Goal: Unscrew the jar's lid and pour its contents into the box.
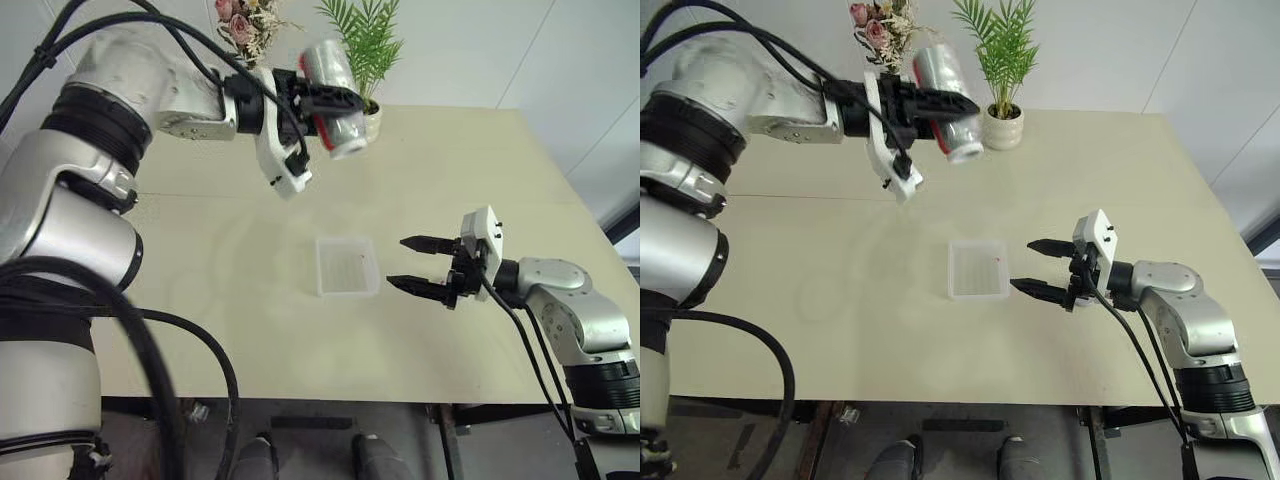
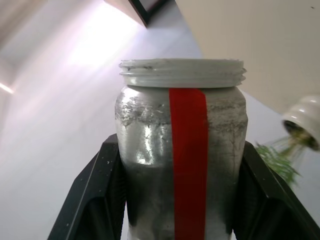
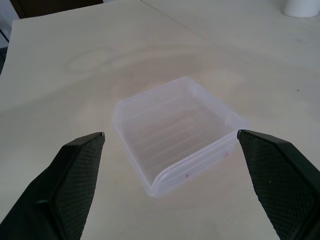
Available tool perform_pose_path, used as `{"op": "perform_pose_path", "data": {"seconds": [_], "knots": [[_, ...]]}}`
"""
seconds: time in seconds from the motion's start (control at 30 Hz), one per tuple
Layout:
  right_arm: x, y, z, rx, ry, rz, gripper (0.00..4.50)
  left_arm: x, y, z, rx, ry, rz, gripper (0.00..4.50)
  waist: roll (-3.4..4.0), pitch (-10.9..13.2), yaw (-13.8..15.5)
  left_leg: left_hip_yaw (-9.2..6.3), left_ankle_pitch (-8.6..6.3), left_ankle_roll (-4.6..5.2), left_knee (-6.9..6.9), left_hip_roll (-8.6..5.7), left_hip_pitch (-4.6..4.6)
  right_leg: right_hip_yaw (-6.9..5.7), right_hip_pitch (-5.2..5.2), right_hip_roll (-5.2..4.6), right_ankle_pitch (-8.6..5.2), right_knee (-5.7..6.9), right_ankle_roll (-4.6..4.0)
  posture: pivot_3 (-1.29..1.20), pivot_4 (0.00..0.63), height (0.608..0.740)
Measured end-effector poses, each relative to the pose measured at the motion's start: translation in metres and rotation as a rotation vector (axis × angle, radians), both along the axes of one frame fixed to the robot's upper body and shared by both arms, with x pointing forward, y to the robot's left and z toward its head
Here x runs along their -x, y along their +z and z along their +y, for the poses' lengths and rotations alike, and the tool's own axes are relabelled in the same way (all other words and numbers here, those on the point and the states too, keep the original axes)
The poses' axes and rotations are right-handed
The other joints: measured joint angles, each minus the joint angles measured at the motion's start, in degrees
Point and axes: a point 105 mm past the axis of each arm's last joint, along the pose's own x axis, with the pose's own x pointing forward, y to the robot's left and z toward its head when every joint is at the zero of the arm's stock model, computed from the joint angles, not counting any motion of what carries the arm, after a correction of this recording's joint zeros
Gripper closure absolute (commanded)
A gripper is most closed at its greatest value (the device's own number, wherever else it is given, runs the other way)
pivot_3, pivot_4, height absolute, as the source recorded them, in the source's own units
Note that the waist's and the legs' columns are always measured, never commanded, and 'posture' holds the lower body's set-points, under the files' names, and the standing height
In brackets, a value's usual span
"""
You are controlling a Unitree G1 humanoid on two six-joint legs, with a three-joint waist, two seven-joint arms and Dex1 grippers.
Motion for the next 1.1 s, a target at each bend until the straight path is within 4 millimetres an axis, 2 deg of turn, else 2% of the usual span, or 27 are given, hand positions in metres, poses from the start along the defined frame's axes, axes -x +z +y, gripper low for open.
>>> {"op": "perform_pose_path", "data": {"seconds": [0.13, 0.23, 0.33, 0.6, 0.73, 0.8, 0.83, 0.97, 1.03, 1.1], "knots": [[-0.001, 0.001, 0.001, -0.018, -0.009, -0.001, 0.02, 0.007, -0.012, -0.019, -0.072, -0.178, -0.080, 2.31, -0.01, 0.01, 0.50, 0.10, -0.01, 0.01, 0.04, -0.04, 0.01, 0.11, -0.05, 0.00, -0.04, 0.09, 0.07, 0.00, 0.150, 0.740], [-0.002, 0.002, 0.001, -0.021, -0.010, 0.001, 0.02, 0.007, -0.028, -0.028, -0.137, -0.231, -0.084, 2.31, -0.02, 0.01, 1.17, 0.13, 0.00, -0.01, 0.04, -0.05, 0.02, 0.13, -0.10, 0.01, -0.04, 0.13, 0.07, 0.00, 0.150, 0.740], [-0.001, 0.003, 0.001, -0.024, -0.008, 0.002, 0.02, 0.005, -0.035, -0.028, -0.164, -0.239, -0.081, 2.31, -0.02, 0.01, 1.35, 0.17, 0.01, -0.04, 0.03, -0.05, 0.01, 0.16, -0.11, 0.01, -0.04, 0.12, 0.07, 0.00, 0.150, 0.740], [-0.002, 0.006, 0.003, -0.029, 0.001, -0.005, 0.02, 0.003, -0.020, -0.023, -0.137, -0.206, -0.102, 2.31, -0.03, 0.01, 2.54, 0.22, -0.01, -0.09, 0.04, -0.04, 0.02, 0.17, -0.13, 0.01, -0.05, 0.13, 0.08, 0.00, 0.150, 0.740], [-0.001, 0.007, 0.003, -0.029, 0.008, -0.009, 0.02, 0.002, -0.019, -0.019, -0.096, -0.176, -0.051, 2.31, -0.03, 0.02, 2.84, 0.22, -0.01, -0.10, 0.12, -0.05, 0.01, 0.17, -0.11, 0.00, -0.05, 0.15, 0.08, 0.00, 0.150, 0.740], [-0.001, 0.007, 0.004, -0.029, 0.010, -0.008, 0.02, 0.000, -0.008, -0.014, 0.088, -0.096, 0.097, 2.31, 0.00, 0.00, 2.81, 0.28, -0.01, -0.12, 0.12, -0.05, 0.06, 0.21, -0.09, 0.00, -0.05, 0.17, 0.08, 0.00, 0.150, 0.740], [-0.001, 0.007, 0.004, -0.030, 0.011, -0.005, 0.02, -0.003, -0.007, -0.003, 0.272, -0.040, 0.281, 2.31, 0.03, -0.02, 2.58, 0.34, -0.01, -0.12, 0.08, -0.04, 0.15, 0.23, -0.06, 0.00, -0.05, 0.22, 0.07, 0.00, 0.150, 0.740], [-0.001, 0.004, 0.003, -0.031, 0.008, 0.007, 0.02, -0.031, -0.023, 0.038, 0.752, 0.129, 0.763, 2.31, 0.07, -0.04, 2.31, 0.40, 0.05, -0.19, 0.18, -0.02, 0.19, 0.23, -0.13, 0.03, -0.09, 0.60, -0.01, 0.00, 0.150, 0.740], [0.000, 0.004, 0.003, -0.030, 0.012, 0.009, 0.02, -0.045, -0.030, 0.059, 0.949, 0.176, 1.005, 2.31, 0.06, -0.03, 2.41, 0.37, 0.07, -0.17, 0.32, -0.02, 0.16, 0.22, -0.10, 0.03, -0.09, 0.72, -0.01, 0.00, 0.150, 0.740], [0.000, 0.004, 0.003, -0.031, 0.016, 0.008, 0.02, -0.051, -0.033, 0.078, 1.062, 0.169, 1.198, 2.31, 0.06, -0.03, 2.37, 0.30, 0.07, -0.15, 0.48, -0.02, 0.14, 0.22, -0.08, 0.04, -0.09, 0.90, -0.01, 0.00, 0.150, 0.740]]}}
